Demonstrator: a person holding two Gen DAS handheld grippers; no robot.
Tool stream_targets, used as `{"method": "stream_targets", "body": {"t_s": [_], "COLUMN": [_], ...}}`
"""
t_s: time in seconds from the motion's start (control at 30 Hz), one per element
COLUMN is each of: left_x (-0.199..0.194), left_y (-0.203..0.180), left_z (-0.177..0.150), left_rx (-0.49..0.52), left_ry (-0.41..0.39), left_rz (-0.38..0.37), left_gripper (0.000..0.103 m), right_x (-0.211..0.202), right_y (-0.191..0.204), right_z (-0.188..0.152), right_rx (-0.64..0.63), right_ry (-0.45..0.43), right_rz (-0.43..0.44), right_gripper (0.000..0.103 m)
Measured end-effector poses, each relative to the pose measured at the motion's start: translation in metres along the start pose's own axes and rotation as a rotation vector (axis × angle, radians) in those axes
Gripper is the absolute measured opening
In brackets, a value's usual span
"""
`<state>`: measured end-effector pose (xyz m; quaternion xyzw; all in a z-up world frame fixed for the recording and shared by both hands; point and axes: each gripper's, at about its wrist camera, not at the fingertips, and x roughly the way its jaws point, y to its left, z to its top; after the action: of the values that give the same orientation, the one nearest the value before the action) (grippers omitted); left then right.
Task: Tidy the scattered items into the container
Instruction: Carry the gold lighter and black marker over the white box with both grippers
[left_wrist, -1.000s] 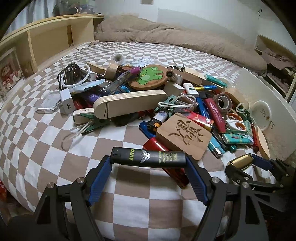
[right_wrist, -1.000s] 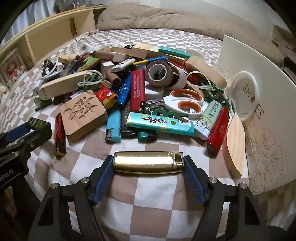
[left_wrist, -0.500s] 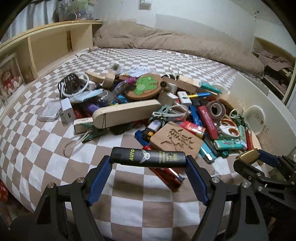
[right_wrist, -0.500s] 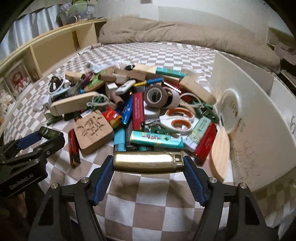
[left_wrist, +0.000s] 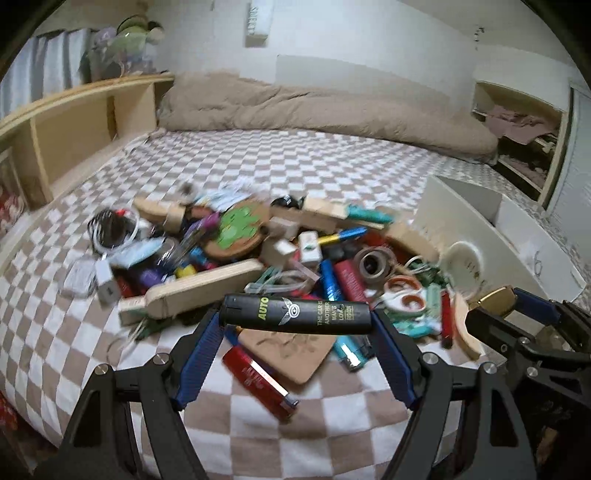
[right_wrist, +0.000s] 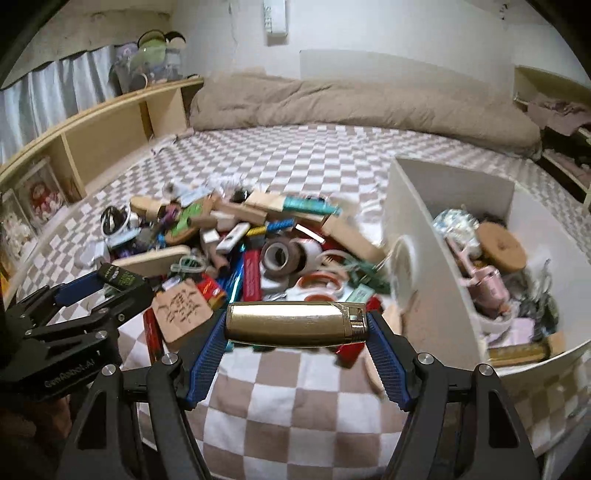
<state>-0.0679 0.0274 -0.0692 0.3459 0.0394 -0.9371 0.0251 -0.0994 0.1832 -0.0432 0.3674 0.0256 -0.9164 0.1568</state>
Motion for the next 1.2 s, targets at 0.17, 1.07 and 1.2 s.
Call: {"method": "stream_targets", "body": {"t_s": [0.17,1.07,1.2], "left_x": [-0.005,0.0,0.007], "left_y": [-0.017,-0.138,-0.149], "left_z": [0.017,0.07,0.067], "left_rx": [0.01,0.159,0.172], "left_ry": [-0.026,-0.104,-0.09], "left_rz": [-0.043,-0.207,-0.215], "left_gripper": [0.08,0.08,0.08], "right_x": [-0.016,-0.057,-0.045], "right_y": [-0.013,-0.171,-0.18], "right_z": [0.01,0.031,0.024], "right_rx": [-0.003,0.2,0.225], "right_ry": [-0.039,-0.109,-0.058], "right_rz": [-0.022,-0.164,-0.14], "right_gripper": [0.074,0.074,0.074]}}
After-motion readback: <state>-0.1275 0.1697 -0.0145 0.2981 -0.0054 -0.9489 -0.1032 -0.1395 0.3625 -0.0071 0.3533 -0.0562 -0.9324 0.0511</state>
